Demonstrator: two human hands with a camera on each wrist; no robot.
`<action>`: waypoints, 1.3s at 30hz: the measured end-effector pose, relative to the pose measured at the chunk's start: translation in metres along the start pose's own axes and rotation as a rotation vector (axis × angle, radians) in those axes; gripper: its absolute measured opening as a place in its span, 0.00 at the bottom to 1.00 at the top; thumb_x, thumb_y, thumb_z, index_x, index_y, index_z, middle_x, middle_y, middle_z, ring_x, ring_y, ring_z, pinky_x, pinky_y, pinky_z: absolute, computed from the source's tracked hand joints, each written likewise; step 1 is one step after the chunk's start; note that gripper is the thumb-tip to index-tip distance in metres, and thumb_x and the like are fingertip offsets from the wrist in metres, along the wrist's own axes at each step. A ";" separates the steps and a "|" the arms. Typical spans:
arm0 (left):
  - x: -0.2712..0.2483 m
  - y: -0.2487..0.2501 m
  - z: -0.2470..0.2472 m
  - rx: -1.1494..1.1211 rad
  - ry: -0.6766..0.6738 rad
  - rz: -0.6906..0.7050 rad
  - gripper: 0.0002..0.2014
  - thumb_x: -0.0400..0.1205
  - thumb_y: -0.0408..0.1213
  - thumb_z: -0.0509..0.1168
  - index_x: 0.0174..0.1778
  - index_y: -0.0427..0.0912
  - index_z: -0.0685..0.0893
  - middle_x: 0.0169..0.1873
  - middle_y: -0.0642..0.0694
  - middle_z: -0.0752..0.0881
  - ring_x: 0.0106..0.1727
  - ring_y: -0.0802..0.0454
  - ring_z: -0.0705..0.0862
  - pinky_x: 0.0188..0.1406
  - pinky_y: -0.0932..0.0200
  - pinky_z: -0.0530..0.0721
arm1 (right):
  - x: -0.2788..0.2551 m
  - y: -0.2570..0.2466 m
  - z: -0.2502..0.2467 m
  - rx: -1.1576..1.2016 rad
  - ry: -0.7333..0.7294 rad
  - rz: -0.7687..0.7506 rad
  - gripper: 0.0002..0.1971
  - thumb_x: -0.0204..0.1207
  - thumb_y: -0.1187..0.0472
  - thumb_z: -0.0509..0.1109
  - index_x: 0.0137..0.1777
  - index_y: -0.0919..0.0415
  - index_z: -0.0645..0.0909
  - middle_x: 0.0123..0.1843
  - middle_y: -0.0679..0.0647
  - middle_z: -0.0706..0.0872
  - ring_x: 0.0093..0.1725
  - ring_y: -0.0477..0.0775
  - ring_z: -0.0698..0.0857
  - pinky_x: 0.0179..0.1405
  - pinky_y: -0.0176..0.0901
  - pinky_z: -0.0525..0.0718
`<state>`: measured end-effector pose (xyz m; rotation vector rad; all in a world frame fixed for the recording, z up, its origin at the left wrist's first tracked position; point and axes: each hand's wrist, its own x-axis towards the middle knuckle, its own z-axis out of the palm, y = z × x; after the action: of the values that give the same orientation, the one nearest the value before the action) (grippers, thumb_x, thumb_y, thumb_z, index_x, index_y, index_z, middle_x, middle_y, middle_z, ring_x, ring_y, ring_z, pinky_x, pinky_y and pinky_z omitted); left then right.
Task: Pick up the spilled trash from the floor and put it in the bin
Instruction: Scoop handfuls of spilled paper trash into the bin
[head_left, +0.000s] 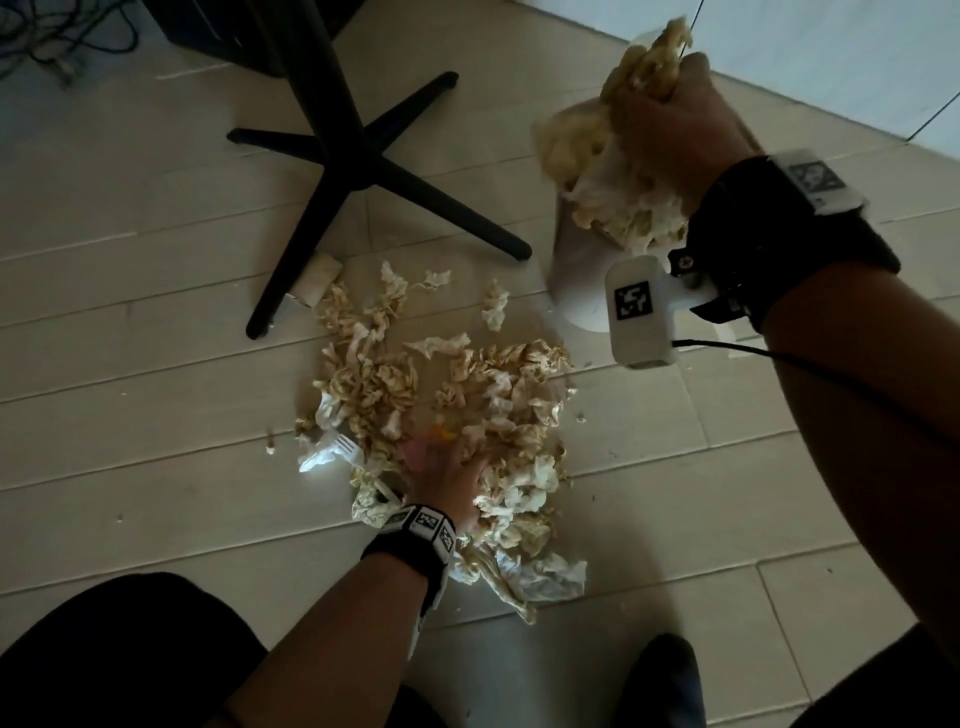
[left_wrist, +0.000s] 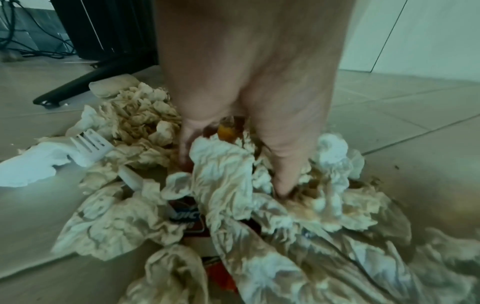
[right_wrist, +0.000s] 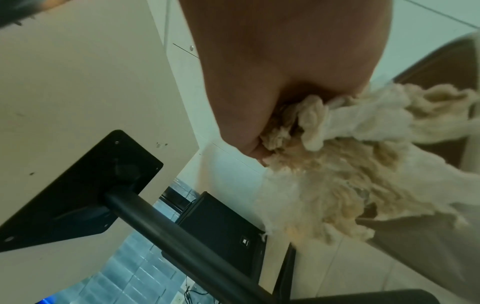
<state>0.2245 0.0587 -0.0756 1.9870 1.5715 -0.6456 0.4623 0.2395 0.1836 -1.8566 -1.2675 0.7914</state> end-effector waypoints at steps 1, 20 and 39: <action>0.000 -0.001 0.004 0.041 0.048 0.012 0.38 0.75 0.34 0.72 0.79 0.60 0.65 0.83 0.47 0.56 0.81 0.33 0.56 0.74 0.34 0.71 | 0.001 0.002 0.000 0.007 -0.008 0.013 0.33 0.70 0.39 0.62 0.71 0.57 0.70 0.66 0.61 0.82 0.66 0.63 0.82 0.67 0.63 0.82; -0.010 -0.002 -0.024 -0.215 0.083 -0.124 0.29 0.80 0.35 0.60 0.77 0.62 0.68 0.82 0.47 0.61 0.72 0.37 0.73 0.66 0.41 0.79 | 0.018 0.056 -0.025 -0.400 -0.116 0.109 0.39 0.75 0.44 0.73 0.83 0.44 0.60 0.82 0.63 0.60 0.78 0.72 0.69 0.76 0.57 0.73; 0.015 -0.011 -0.106 -0.928 0.607 0.021 0.19 0.67 0.35 0.56 0.48 0.49 0.87 0.48 0.44 0.86 0.49 0.41 0.87 0.46 0.38 0.89 | -0.078 0.069 0.101 -0.217 -0.445 -0.254 0.21 0.81 0.40 0.65 0.70 0.47 0.78 0.73 0.58 0.75 0.68 0.59 0.79 0.67 0.60 0.82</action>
<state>0.2222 0.1413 -0.0068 1.4898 1.7011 0.6816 0.3889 0.1730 0.0780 -1.6852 -1.8927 0.9913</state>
